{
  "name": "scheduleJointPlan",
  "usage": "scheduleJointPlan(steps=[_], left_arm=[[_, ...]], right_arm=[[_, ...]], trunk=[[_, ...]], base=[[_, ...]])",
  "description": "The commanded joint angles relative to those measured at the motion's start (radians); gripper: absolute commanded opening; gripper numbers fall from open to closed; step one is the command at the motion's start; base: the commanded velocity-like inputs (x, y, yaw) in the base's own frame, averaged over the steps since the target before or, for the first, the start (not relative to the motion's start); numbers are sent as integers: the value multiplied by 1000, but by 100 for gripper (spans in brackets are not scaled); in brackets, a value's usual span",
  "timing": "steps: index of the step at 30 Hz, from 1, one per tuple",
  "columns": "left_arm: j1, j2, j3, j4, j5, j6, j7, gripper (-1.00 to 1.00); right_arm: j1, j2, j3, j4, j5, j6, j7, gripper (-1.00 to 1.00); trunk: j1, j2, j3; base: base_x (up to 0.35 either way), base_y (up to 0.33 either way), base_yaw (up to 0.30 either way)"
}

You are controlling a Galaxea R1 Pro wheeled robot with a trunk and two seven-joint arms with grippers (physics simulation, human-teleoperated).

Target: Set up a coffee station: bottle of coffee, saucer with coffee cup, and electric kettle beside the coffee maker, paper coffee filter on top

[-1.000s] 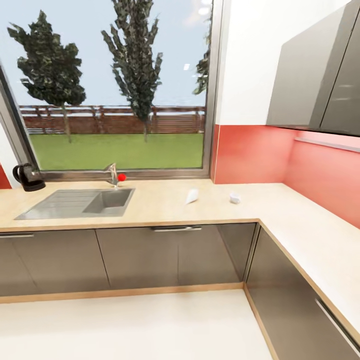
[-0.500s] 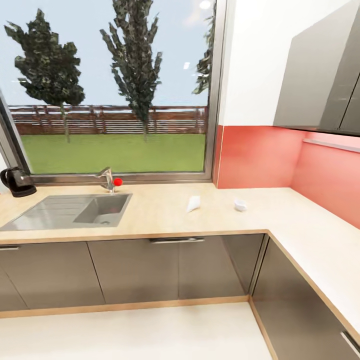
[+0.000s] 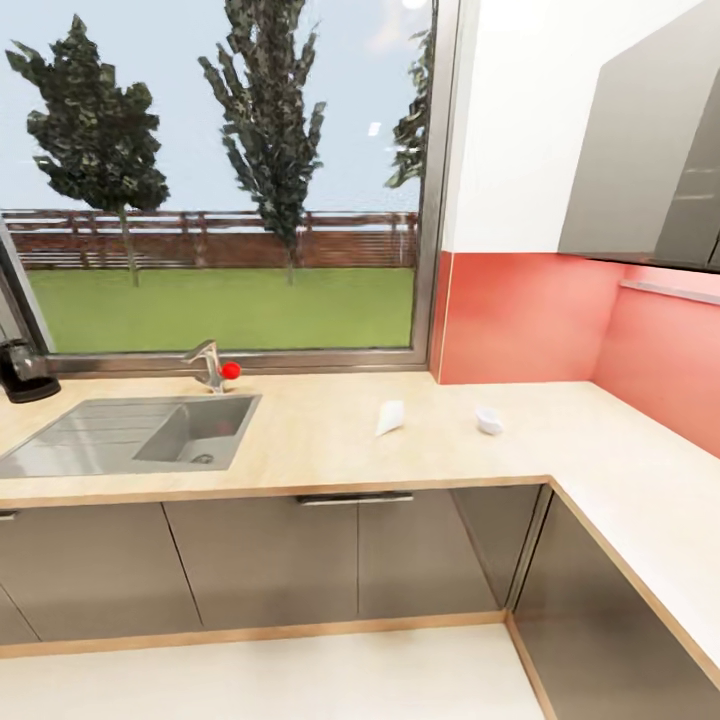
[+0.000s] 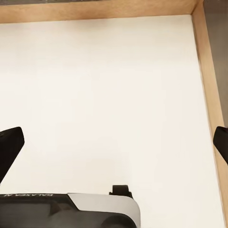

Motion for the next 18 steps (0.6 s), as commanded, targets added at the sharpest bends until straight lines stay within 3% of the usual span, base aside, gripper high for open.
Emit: scheduleJointPlan(steps=[1,14,18], left_arm=[[0,0,1,1,5,-3,-1,100],[0,0,1,0,5,-3,-1,100],[0,-1,1,0,5,-3,-1,100]], right_arm=[[0,0,0,1,1,-3,0,100],[0,0,0,1,1,-3,0,100],[0,0,0,1,1,-3,0,100]], trunk=[[0,-1,0],[0,-1,0],[0,-1,0]], base=[[38,0,0],[6,0,0],[128,0,0]])
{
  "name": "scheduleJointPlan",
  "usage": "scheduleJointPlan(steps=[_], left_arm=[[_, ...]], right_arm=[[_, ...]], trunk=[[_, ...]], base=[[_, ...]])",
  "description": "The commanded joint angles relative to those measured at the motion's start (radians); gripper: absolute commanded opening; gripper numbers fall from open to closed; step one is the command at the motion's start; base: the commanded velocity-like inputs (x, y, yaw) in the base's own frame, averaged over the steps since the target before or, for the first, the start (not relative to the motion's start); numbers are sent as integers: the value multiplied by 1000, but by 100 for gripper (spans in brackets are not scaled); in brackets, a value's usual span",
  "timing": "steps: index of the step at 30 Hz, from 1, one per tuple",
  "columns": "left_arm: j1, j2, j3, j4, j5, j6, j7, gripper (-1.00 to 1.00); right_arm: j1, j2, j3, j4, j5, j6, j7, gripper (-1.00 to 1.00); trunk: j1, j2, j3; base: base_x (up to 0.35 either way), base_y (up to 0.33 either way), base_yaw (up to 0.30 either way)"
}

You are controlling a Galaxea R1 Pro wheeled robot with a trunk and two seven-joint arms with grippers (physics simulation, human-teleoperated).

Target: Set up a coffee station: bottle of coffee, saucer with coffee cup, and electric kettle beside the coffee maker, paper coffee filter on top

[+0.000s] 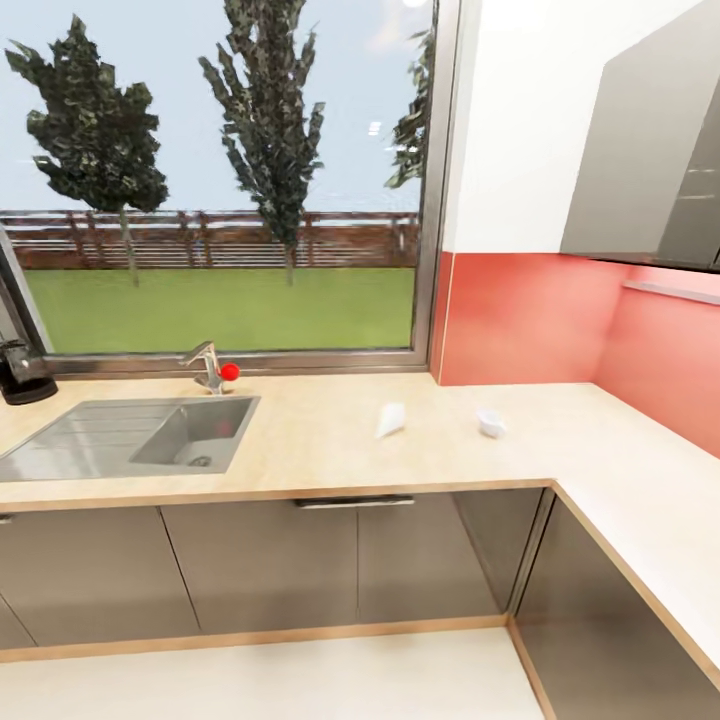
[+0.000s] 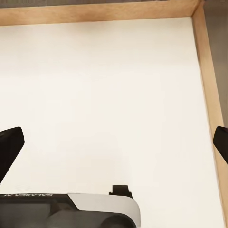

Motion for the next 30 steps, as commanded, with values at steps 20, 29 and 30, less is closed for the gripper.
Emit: scheduleJointPlan(steps=[20,29,30], left_arm=[[0,0,1,0,6,-3,-1,100],[0,1,1,0,5,-3,-1,100],[0,1,1,0,5,-3,-1,100]], right_arm=[[0,0,0,1,1,-3,0,100],[0,1,0,-3,-2,-2,1,100],[0,2,0,-3,-2,-2,2,100]], trunk=[[1,0,0],[1,0,0],[1,0,0]], base=[[306,0,0],[76,0,0],[5,0,0]])
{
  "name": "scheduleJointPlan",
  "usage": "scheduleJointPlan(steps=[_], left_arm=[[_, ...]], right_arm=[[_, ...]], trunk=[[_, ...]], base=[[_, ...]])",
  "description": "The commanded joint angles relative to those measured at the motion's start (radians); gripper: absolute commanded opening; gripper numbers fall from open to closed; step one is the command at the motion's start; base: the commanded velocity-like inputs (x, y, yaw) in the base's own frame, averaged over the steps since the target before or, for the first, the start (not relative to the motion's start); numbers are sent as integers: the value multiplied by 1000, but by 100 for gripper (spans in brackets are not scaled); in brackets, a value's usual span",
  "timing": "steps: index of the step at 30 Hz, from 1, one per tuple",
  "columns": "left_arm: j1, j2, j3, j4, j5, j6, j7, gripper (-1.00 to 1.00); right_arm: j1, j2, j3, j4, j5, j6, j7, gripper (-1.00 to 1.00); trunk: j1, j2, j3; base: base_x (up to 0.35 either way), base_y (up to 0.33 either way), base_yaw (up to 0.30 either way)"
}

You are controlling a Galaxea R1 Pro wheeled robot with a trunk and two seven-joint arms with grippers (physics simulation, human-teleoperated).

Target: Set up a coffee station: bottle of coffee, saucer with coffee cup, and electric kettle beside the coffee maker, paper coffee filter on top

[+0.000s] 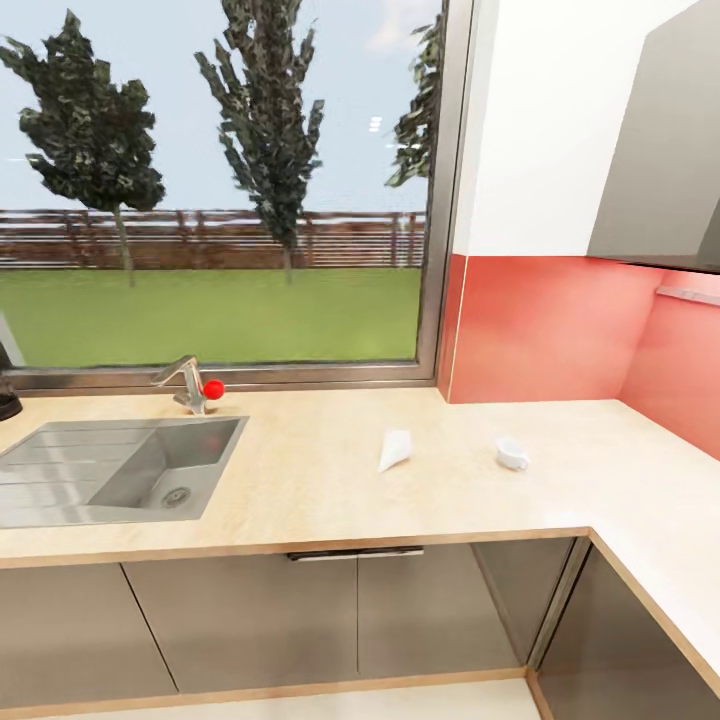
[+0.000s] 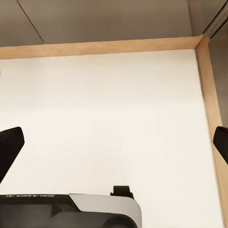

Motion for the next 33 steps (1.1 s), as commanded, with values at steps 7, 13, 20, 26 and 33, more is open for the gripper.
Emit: scheduleJointPlan(steps=[7,13,20,26,33], left_arm=[[0,11,-2,4,-2,5,-4,100],[61,47,-9,6,-5,12,-5,100],[158,80,-10,75,-4,19,-4,100],[168,88,-12,200,-4,24,-2,100],[171,93,-13,247,-4,24,2,100]], right_arm=[[0,4,4,-3,0,-4,5,100],[0,2,5,-65,3,-2,6,100],[0,12,14,-329,8,4,9,100],[-1,15,105,-589,8,6,7,100],[-11,43,128,-828,7,17,0,100]], trunk=[[0,-1,0],[0,-1,0],[0,-1,0],[0,-1,0],[0,-1,0]], base=[[1,0,0],[0,0,0],[0,0,0],[0,0,0],[0,0,0]])
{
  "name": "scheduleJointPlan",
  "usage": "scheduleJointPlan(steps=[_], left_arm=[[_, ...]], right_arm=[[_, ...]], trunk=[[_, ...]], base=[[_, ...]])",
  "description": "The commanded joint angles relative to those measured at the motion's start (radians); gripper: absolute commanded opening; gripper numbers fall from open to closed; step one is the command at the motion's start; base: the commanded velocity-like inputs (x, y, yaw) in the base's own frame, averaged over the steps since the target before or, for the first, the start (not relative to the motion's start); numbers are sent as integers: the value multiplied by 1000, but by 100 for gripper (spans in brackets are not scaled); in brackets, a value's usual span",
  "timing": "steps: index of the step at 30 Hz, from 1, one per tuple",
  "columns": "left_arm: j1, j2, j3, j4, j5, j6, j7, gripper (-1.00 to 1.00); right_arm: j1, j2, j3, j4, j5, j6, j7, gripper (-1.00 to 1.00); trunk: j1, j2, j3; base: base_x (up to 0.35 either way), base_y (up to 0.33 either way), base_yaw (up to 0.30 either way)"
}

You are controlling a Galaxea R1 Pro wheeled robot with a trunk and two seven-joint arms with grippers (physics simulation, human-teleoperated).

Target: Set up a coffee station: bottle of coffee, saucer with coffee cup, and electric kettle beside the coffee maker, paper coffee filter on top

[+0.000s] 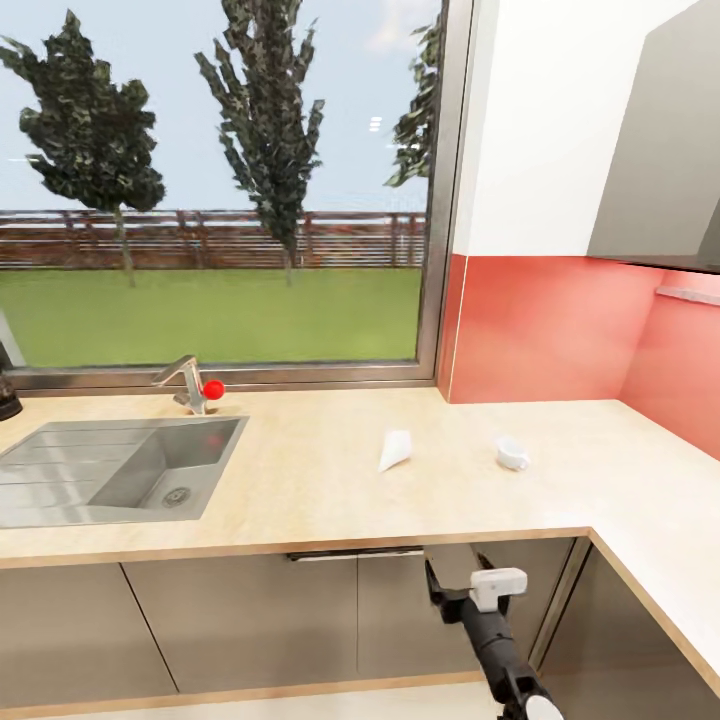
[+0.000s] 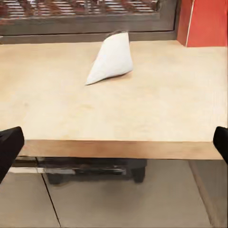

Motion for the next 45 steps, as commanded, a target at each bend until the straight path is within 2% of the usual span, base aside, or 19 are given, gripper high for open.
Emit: scheduleJointPlan(steps=[1,4,5,6,9,10,12,14,18,21,24,29,34,37,41,45], left_arm=[[-1,0,0,4,4,-5,0,100],[0,-1,0,11,4,-5,0,100],[0,1,0,13,4,-4,1,100],[1,1,0,24,4,-4,1,100],[3,0,0,26,4,-3,1,100],[9,0,0,27,4,6,1,100],[12,-3,0,26,4,77,1,100],[16,-4,0,27,4,134,2,100],[27,-4,0,27,5,145,3,100],[42,-8,3,23,7,142,3,100],[41,-6,3,24,7,144,2,100],[42,-6,0,24,2,147,3,100],[43,-6,-1,25,2,149,4,100],[43,-6,-1,25,3,149,4,100],[43,-6,-1,26,3,150,4,100],[43,-6,-1,26,3,150,5,100]], right_arm=[[-4,2,0,-16,1,3,0,100],[-46,6,1,-85,-1,86,0,100],[-95,9,1,-107,-2,163,0,100],[-222,17,2,-112,-10,248,-1,100],[-305,18,0,-99,-21,291,-1,100],[-375,19,-1,-73,-30,340,-1,100],[-495,19,-4,-1,-36,412,3,100],[-551,17,-5,59,-37,438,7,100],[-561,14,0,75,-36,443,8,100],[-578,31,-9,58,-53,431,23,100],[-595,48,-11,41,-60,447,10,100],[-600,50,-12,13,-61,459,4,100],[-600,44,-13,-15,-59,460,5,100],[-599,32,-14,-32,-59,460,8,100],[-599,10,-16,-12,-58,458,30,100],[-599,5,-17,11,-54,456,53,100]], trunk=[[0,-1,0],[0,-1,0],[0,-1,0],[0,-1,0],[0,-1,0],[0,-1,0],[0,-1,0],[0,-1,0],[0,-1,0],[0,-1,0],[0,-1,0],[0,-1,0],[0,-1,0],[0,-1,0],[0,-1,0],[0,-1,0]], base=[[0,0,0],[0,0,0],[0,0,0],[0,0,0],[0,0,0],[0,0,0],[49,0,0],[255,0,0],[325,0,0],[0,0,0],[0,0,0],[38,0,0],[267,0,0],[328,-15,0],[300,-151,0],[254,-192,0]])
